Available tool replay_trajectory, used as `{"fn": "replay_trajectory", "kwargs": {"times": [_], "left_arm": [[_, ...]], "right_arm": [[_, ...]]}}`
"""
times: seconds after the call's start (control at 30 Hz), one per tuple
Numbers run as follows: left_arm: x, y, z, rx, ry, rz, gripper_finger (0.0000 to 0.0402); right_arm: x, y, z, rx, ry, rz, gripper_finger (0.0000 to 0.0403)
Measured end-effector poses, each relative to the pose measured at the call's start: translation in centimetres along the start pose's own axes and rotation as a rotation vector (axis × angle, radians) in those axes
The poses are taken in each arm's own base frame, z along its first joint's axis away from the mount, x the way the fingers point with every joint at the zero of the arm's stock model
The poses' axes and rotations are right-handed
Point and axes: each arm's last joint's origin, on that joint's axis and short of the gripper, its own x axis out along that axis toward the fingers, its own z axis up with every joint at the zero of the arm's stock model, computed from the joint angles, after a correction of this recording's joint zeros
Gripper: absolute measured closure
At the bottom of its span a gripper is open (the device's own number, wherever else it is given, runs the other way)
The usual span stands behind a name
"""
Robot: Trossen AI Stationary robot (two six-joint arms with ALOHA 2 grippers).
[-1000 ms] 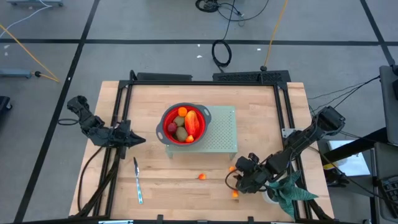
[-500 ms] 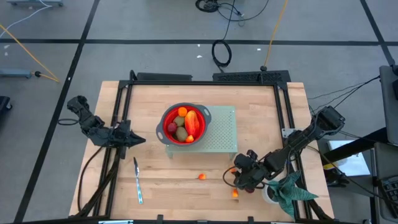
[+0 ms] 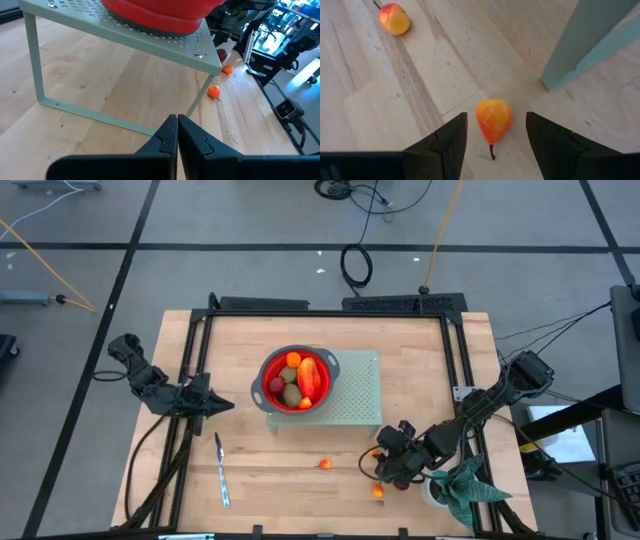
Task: Pick & Place Fruit
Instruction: Put the peach fruit into the strainer
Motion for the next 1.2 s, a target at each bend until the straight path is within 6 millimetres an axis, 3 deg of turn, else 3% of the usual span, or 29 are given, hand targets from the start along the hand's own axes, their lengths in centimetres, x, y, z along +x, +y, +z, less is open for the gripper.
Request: {"fn": "replay_trajectory", "kwargs": {"times": [0.47, 1.2], "left_arm": [[0.0, 0.0, 0.0, 0.004, -0.002, -0.006, 0.0392], [0.0, -0.1, 0.1, 0.003, -0.009, -0.014, 0.0392]], "right_arm": [[-0.2, 0.4, -1.0, 0.056, -0.039, -0.005, 0.0209], [2.0, 0.6, -2.6, 0.045, -0.036, -0.062, 0.0209]]}}
